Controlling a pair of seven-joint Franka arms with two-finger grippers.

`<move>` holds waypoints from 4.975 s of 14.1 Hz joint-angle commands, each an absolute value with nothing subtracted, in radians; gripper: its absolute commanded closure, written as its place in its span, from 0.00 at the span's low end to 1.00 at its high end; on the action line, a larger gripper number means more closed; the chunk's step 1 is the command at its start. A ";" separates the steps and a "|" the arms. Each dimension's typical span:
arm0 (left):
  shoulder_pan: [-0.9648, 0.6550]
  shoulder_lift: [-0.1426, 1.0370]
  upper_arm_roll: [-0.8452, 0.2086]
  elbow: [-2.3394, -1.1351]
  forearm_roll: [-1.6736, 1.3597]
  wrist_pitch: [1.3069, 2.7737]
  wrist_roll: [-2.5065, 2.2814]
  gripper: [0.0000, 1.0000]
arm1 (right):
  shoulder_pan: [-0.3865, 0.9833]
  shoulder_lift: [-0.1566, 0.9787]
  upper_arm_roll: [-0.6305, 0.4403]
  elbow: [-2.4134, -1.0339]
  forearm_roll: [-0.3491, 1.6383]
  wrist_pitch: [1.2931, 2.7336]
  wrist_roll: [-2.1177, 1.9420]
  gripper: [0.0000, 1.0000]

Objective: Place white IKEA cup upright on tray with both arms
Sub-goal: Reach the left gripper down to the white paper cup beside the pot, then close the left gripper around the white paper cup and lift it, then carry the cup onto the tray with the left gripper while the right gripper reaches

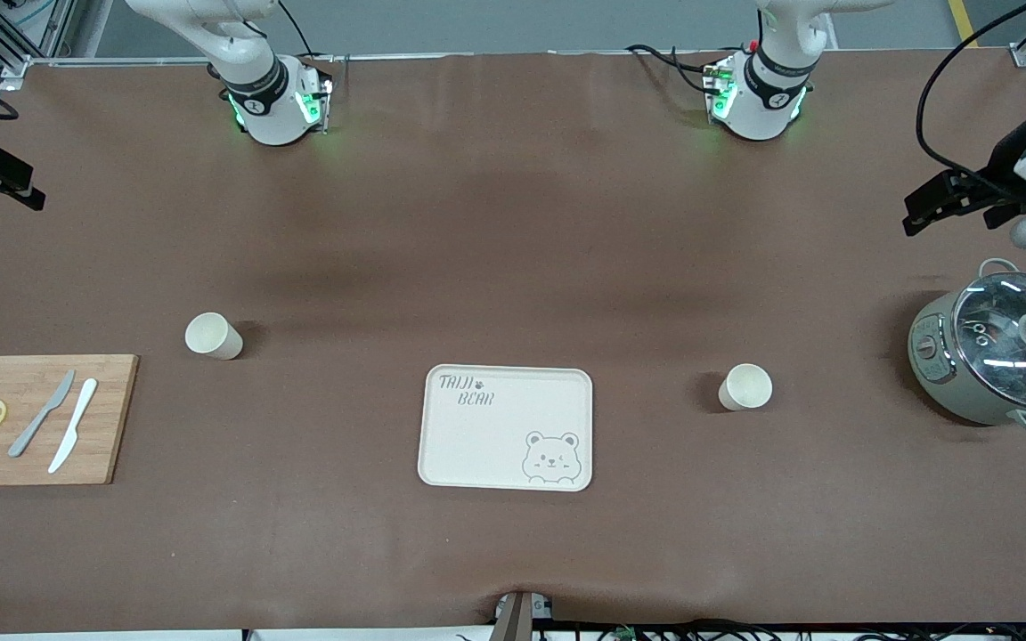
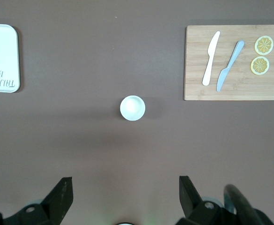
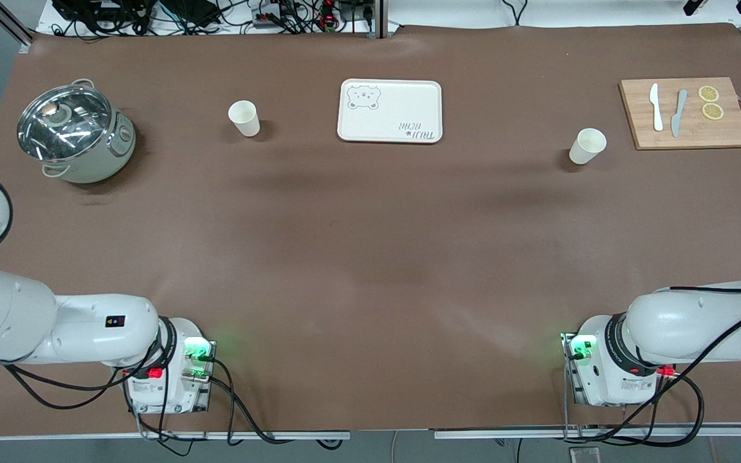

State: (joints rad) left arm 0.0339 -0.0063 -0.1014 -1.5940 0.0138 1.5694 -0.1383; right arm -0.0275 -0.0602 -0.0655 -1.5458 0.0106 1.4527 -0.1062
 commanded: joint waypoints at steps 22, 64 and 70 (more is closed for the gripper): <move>0.015 0.495 -0.181 -1.833 -0.032 2.299 -0.132 0.12 | -0.035 -0.039 -0.064 -1.523 0.020 1.445 -0.112 0.00; -0.483 0.847 -0.117 -1.341 -0.029 2.327 -0.933 0.00 | -0.098 0.201 -0.064 -2.250 0.126 2.396 -0.063 0.37; -0.469 0.770 -0.069 -1.341 -0.005 2.278 -0.931 0.00 | -0.092 0.247 -0.064 -2.253 0.167 2.443 -0.063 0.65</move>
State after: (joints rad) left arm -0.4679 0.8249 -0.1055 -1.3352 -0.0121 2.3288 -0.9245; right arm -0.0947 0.2409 -0.0688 -2.2297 0.1416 2.4030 -0.0696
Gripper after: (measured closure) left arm 0.282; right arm 0.617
